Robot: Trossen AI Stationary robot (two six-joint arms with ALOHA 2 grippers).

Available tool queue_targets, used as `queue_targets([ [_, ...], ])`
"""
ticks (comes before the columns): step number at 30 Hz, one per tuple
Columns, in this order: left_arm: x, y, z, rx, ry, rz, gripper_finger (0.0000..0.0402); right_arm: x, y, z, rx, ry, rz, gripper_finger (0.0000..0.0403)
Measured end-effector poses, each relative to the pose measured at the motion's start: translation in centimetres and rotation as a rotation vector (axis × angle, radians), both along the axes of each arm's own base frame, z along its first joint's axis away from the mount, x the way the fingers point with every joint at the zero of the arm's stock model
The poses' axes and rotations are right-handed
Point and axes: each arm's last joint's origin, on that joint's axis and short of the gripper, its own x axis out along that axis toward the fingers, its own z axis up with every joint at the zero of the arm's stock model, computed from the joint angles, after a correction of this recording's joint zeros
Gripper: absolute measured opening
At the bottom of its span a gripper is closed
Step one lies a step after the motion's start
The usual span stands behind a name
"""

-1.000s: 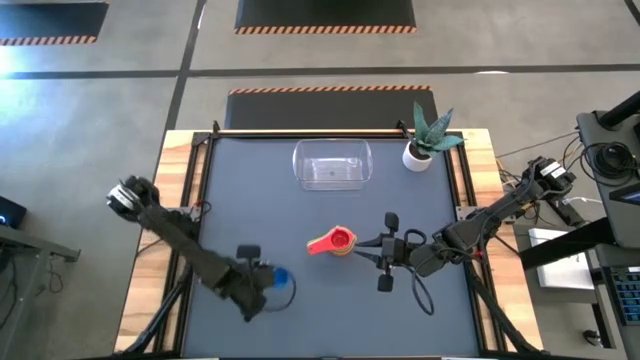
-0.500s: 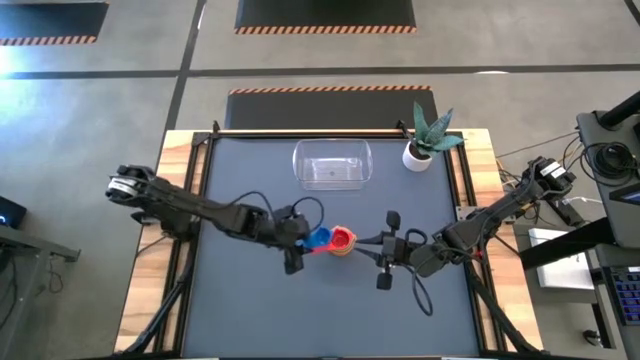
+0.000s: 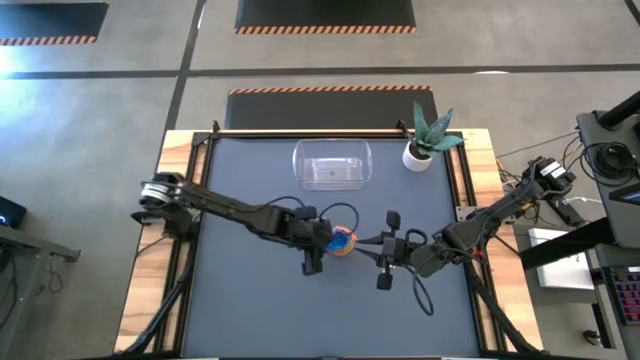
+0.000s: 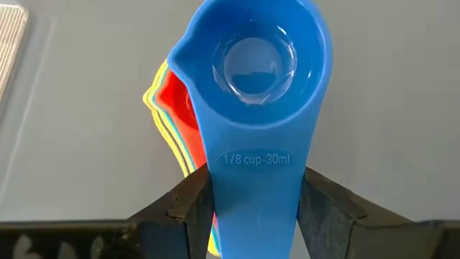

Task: Nest measuring cups in basket
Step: Stack the blue measuring cup on top of the red measuring cup

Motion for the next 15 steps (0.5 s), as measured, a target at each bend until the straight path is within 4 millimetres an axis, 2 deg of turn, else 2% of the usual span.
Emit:
queue_targets([
  [4,1.9,0.7,-0.8,0.03,0.094,-0.008,0.0146,0.0,0.0,0.0,0.007,0.001,0.001,0.0066],
  [9,3.2,1.0,-1.5,0.043,0.202,0.0,0.0165,-0.2,0.4,-0.1,0.014,0.004,0.015,0.0066],
  [15,3.9,0.8,-1.3,0.012,0.208,-0.03,0.0195,-0.2,0.4,-0.1,0.011,0.008,0.015,0.0066],
])
